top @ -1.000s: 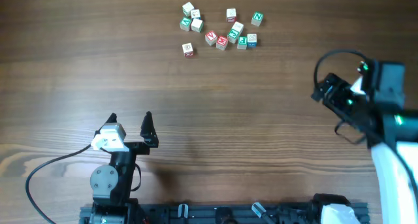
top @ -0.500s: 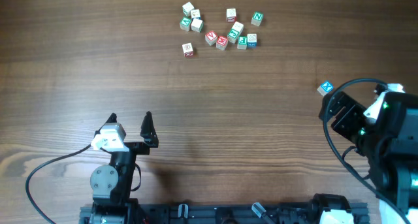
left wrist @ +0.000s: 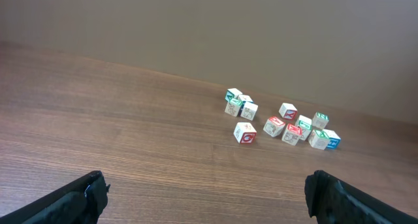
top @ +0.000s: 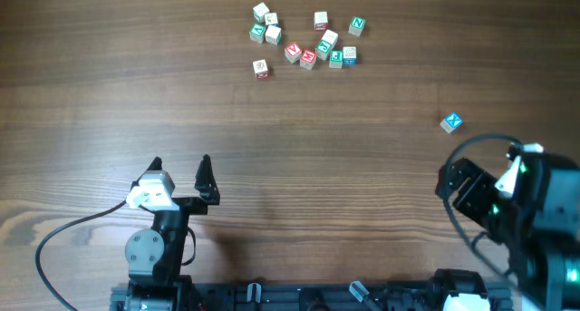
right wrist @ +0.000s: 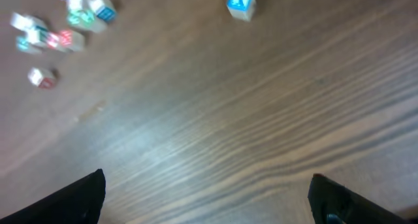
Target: Form a circle
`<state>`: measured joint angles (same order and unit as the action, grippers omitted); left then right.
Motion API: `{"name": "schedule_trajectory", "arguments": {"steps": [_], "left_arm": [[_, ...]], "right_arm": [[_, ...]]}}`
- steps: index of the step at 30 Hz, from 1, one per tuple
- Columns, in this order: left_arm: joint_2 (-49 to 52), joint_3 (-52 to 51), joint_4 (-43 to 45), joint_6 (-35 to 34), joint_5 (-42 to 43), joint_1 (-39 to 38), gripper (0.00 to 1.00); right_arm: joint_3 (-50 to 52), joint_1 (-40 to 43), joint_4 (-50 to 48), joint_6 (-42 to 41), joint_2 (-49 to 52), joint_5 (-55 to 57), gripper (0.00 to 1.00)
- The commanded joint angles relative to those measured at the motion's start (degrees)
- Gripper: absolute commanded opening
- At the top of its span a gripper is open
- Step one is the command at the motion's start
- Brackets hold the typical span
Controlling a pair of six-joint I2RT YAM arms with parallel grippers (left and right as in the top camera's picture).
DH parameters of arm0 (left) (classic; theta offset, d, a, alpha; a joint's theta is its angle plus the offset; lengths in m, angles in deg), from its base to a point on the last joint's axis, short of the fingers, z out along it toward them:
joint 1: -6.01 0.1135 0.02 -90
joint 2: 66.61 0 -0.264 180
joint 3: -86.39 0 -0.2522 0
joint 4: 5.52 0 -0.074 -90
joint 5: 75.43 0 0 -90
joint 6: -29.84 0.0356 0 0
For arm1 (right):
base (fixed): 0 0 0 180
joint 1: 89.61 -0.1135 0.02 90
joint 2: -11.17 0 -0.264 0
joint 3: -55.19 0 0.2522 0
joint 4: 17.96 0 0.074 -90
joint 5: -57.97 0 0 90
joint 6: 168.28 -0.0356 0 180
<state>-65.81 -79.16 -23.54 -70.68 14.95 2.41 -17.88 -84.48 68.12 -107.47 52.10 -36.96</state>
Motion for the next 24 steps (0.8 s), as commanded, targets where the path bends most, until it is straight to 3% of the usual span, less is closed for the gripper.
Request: {"name": "schedule_trajectory", "arguments": {"steps": [1, 7, 15, 24], "left_arm": [[-0.42, -0.35, -0.02, 1.14, 0.87, 0.07, 1.0], [-0.42, -0.35, -0.02, 1.14, 0.87, 0.07, 1.0], [-0.42, -0.35, -0.02, 1.11, 0.87, 0.07, 1.0], [-0.42, -0.35, 0.17, 0.96, 2.27, 0.07, 1.0]], "right_arm": [[1.33, -0.17, -2.23, 0.9, -6.49, -0.31, 1.0], [7.58, -0.17, -7.17, 0.59, -17.59, 0.15, 1.0], [9.29, -0.17, -8.44, -5.64, -17.88, 2.27, 1.0], [9.29, -0.17, -8.39, -5.77, -17.86, 2.25, 1.0]]}}
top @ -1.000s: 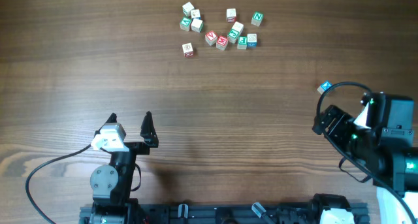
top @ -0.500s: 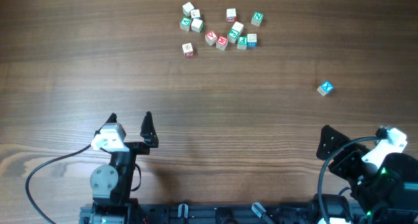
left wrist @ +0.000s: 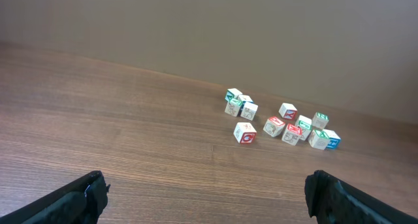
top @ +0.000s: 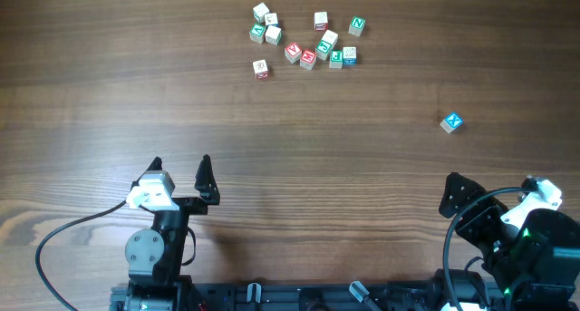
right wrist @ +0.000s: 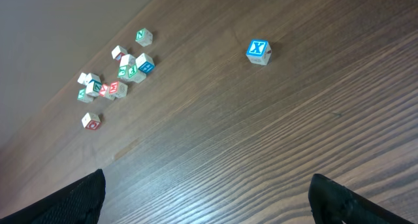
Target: Form a circle
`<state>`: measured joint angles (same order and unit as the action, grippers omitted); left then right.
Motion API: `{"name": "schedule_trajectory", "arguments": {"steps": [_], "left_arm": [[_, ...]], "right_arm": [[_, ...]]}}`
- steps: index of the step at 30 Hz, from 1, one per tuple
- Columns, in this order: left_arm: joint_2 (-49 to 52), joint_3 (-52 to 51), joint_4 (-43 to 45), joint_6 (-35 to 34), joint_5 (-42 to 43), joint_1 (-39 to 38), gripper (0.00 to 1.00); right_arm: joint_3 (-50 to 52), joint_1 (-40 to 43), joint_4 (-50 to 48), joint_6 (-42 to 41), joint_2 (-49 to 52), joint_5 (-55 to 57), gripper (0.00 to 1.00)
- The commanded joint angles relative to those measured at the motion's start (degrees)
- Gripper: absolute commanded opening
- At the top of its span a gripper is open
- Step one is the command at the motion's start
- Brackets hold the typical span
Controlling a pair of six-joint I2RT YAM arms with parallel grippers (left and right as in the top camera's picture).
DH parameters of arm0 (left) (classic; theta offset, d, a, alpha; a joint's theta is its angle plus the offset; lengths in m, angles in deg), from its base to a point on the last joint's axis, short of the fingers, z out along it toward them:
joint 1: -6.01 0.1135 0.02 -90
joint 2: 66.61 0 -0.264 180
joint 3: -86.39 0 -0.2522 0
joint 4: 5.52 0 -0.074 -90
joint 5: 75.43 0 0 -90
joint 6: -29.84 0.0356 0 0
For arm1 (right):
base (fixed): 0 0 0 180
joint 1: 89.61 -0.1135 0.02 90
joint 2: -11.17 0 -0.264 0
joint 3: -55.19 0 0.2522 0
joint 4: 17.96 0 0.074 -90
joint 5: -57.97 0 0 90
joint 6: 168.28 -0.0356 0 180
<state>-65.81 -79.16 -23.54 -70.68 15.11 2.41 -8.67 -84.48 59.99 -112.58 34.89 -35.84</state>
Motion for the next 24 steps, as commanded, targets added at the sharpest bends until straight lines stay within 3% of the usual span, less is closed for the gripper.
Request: {"name": "schedule_trajectory", "arguments": {"steps": [1, 3, 7, 12, 18, 24], "left_arm": [[-0.42, -0.35, 0.15, -0.39, 2.82, 0.04, 1.0], [0.15, -0.09, 0.13, -5.49, 6.88, 0.07, 1.0], [4.63, 3.5, -5.44, -5.6, 13.0, 0.07, 1.0], [17.53, 14.29, -8.26, -5.31, 13.16, 0.07, 1.0], [39.69, 34.03, -12.41, -5.35, 16.22, 0.07, 1.0], [51.01, 43.91, -16.83, -5.33, 16.9, 0.07, 1.0]], "right_arm": [[0.09, -0.17, -0.24, -0.63, -0.66, 1.16, 1.0], [0.09, -0.17, -0.31, -0.66, -0.66, 1.16, 1.0], [0.09, -0.17, -0.31, -0.63, -0.66, 1.16, 1.0], [0.09, -0.17, -0.28, -0.59, -0.66, 1.33, 1.0], [0.11, -0.17, -0.07, -0.42, -0.63, 6.64, 1.0], [3.91, -0.17, -0.59, -0.42, -0.63, 8.79, 1.0]]}}
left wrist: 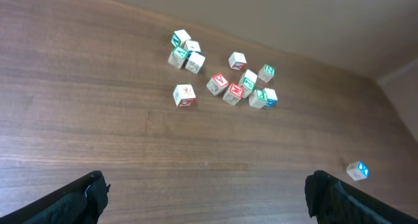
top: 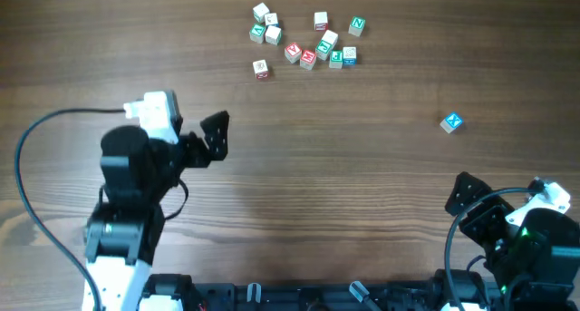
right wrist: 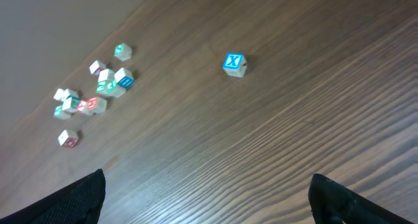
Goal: Form a circle
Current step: 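Reach left gripper to pile and grasp white shell-picture block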
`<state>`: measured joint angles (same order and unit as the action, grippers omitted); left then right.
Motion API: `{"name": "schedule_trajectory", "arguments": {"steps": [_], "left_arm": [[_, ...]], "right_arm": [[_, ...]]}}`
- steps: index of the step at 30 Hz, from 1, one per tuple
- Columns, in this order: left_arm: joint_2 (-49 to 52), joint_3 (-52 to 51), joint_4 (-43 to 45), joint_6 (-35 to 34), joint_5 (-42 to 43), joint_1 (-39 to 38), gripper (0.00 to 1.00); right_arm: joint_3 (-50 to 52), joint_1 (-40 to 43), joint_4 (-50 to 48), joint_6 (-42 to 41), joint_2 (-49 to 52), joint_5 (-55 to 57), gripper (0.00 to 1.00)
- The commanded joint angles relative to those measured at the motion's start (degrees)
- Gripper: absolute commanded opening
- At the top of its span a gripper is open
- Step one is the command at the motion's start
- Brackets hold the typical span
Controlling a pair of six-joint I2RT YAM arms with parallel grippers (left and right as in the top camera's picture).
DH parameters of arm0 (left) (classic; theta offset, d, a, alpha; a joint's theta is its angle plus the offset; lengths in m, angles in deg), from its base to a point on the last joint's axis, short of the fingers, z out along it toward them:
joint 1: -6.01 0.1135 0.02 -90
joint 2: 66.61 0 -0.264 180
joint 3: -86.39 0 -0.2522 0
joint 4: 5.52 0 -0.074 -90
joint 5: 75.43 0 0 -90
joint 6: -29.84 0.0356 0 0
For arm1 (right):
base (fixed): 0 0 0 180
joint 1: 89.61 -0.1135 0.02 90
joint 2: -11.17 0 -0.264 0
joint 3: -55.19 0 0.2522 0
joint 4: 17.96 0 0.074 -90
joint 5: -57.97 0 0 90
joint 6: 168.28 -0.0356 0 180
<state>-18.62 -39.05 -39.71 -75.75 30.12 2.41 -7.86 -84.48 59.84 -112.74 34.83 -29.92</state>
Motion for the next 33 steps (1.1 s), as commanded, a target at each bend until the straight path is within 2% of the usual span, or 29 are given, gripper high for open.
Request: {"name": "schedule_trajectory", "arguments": {"steps": [1, 2, 5, 8, 19, 21, 23, 27, 33], "left_arm": [[4.98, 3.93, -0.31, -0.26, 3.08, 0.07, 1.0], [5.62, 3.93, -0.44, -0.28, 3.19, 0.07, 1.0], [7.17, 3.87, -1.31, -0.31, 3.19, 0.07, 1.0], [8.9, 3.87, -1.07, -0.28, 3.3, 0.07, 1.0], [11.32, 3.87, 4.76, -0.44, 3.3, 0.07, 1.0], [12.85, 3.87, 6.6, -4.0, 3.28, 0.07, 1.0], [15.89, 3.87, 9.2, -7.65, 3.58, 0.04, 1.0], [23.65, 4.55, 16.55, -8.5, 7.96, -1.09, 1.0], [39.95, 15.85, 16.0, -6.56, -4.0, -7.39, 1.0]], "right_arm": [[5.51, -0.17, -1.29, -0.26, -0.57, 3.52, 1.0], [7.34, -0.17, -2.08, -0.55, -0.57, 3.41, 1.0], [12.24, -0.17, -3.08, -9.64, -0.52, 3.43, 1.0], [14.84, -0.17, -3.15, -15.06, -0.52, 3.45, 1.0], [15.21, -0.17, -3.78, -15.23, -0.46, 3.45, 1.0], [15.21, -0.17, -3.78, -15.23, -0.46, 3.45, 1.0], [15.21, -0.17, -3.78, -15.26, -0.46, 3.45, 1.0], [15.21, -0.17, -3.8, -15.26, -0.46, 3.45, 1.0], [15.21, -0.17, -3.78, -15.26, -0.46, 3.45, 1.0]]}}
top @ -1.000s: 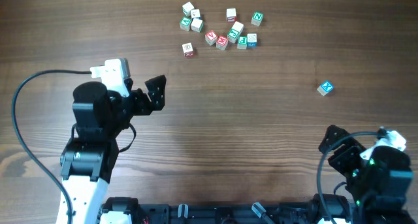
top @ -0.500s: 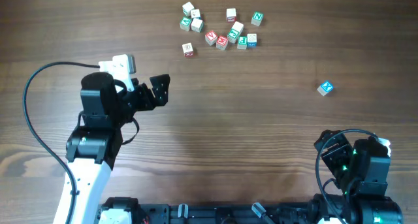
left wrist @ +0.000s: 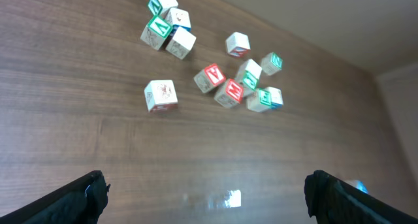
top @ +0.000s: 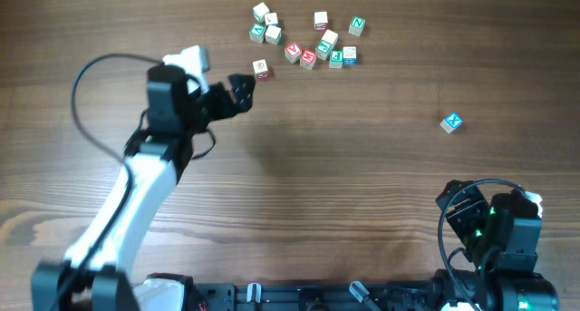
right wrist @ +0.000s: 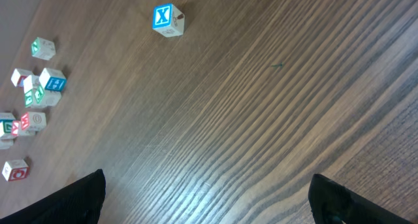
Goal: Form a circle
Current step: 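Reach left gripper to pile and grasp white shell-picture block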
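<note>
Several small lettered cubes lie in a loose cluster (top: 308, 37) at the far middle of the wooden table. One cube with a red mark (top: 261, 68) sits apart at the cluster's near left, also seen from the left wrist (left wrist: 160, 95). A blue X cube (top: 451, 122) lies alone far to the right, in the right wrist view too (right wrist: 167, 20). My left gripper (top: 232, 91) is open, just short and left of the red-marked cube, and holds nothing. My right gripper (top: 489, 205) is open and holds nothing, near the front right edge, well short of the X cube.
The wooden table (top: 362, 184) carries nothing else. The left arm's cable (top: 91, 71) loops out over the left part of the table. A wall rises behind the table's far edge (left wrist: 313, 21).
My left arm has reached farther out and to the right, from mid-left of the table to just short of the red-marked cube. The right gripper has tilted down near its base. No cube has moved.
At first the left gripper rested open at the front left and the right arm was drawn back at the right. The right arm then settled by the front right edge. The left arm rose and moved out, and now is beside the cluster.
</note>
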`<state>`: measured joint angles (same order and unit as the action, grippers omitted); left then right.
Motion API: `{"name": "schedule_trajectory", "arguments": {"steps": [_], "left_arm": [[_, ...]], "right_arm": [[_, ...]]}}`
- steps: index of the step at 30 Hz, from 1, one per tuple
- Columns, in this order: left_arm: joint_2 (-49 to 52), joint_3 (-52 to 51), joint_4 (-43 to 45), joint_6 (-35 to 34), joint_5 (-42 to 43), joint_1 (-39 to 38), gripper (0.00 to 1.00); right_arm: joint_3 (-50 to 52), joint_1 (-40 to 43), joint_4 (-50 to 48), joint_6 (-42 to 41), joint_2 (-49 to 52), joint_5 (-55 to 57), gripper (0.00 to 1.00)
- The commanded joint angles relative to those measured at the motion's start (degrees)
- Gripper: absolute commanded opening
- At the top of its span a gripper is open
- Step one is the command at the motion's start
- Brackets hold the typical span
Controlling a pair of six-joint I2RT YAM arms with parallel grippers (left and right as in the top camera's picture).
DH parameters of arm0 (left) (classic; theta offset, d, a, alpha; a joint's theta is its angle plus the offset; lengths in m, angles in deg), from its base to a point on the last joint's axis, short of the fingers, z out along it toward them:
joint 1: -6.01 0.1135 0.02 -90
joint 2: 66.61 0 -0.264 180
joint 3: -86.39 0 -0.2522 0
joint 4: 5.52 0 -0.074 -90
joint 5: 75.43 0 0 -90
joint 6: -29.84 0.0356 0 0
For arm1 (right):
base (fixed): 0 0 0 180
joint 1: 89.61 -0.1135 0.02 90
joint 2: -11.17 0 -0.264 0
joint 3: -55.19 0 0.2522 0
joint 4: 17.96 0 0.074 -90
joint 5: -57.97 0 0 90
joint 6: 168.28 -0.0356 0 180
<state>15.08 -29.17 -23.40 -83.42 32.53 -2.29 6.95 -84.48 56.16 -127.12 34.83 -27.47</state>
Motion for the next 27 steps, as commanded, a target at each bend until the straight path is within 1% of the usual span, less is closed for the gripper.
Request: {"name": "schedule_trajectory", "arguments": {"steps": [1, 3, 5, 9, 14, 18, 21, 23, 24, 25, 27], "left_arm": [[9.64, 8.63, -1.01, 2.34, -9.18, -4.09, 1.0], [15.41, 12.55, -1.57, 2.47, -16.85, -6.47, 1.0], [20.85, 14.43, -0.13, 2.45, -22.75, -7.91, 1.0], [28.2, 14.49, 5.66, 1.92, -23.21, -8.11, 1.0], [35.82, 14.73, 16.87, 1.55, -23.1, -8.44, 1.0], [37.83, 15.45, 18.69, 1.6, -22.97, -9.62, 1.0], [40.54, 15.78, 21.94, 1.57, -22.97, -10.14, 1.0], [42.05, 16.0, 22.16, 1.55, -22.97, -10.23, 0.98], [42.73, 16.0, 22.27, 1.57, -22.97, -10.25, 0.9], [43.15, 16.0, 22.4, 1.57, -22.97, -10.23, 0.79], [43.6, 16.0, 22.62, 1.6, -22.99, -10.23, 0.65]], "right_arm": [[0.39, -0.17, -0.11, -0.87, -0.46, 1.01, 1.0], [0.39, -0.17, -0.11, -0.85, -0.46, 1.01, 1.0], [0.39, -0.17, -0.11, -0.87, -0.46, 1.01, 1.0], [0.39, -0.17, -0.11, -0.85, -0.46, 1.01, 1.0], [0.39, -0.17, -0.11, -0.85, -0.46, 1.01, 1.0], [0.39, -0.17, -0.11, -0.85, -0.46, 0.98, 1.0], [0.39, -0.17, -0.11, -0.87, -0.46, 0.98, 1.0], [0.39, -0.17, -0.11, -0.85, -0.46, 1.01, 1.0], [0.39, -0.17, -0.11, -0.85, -0.46, 1.01, 1.0], [0.39, -0.17, -0.11, -0.85, -0.46, 0.98, 0.99], [0.39, -0.17, -0.09, -0.85, -0.46, 1.01, 1.0]]}}
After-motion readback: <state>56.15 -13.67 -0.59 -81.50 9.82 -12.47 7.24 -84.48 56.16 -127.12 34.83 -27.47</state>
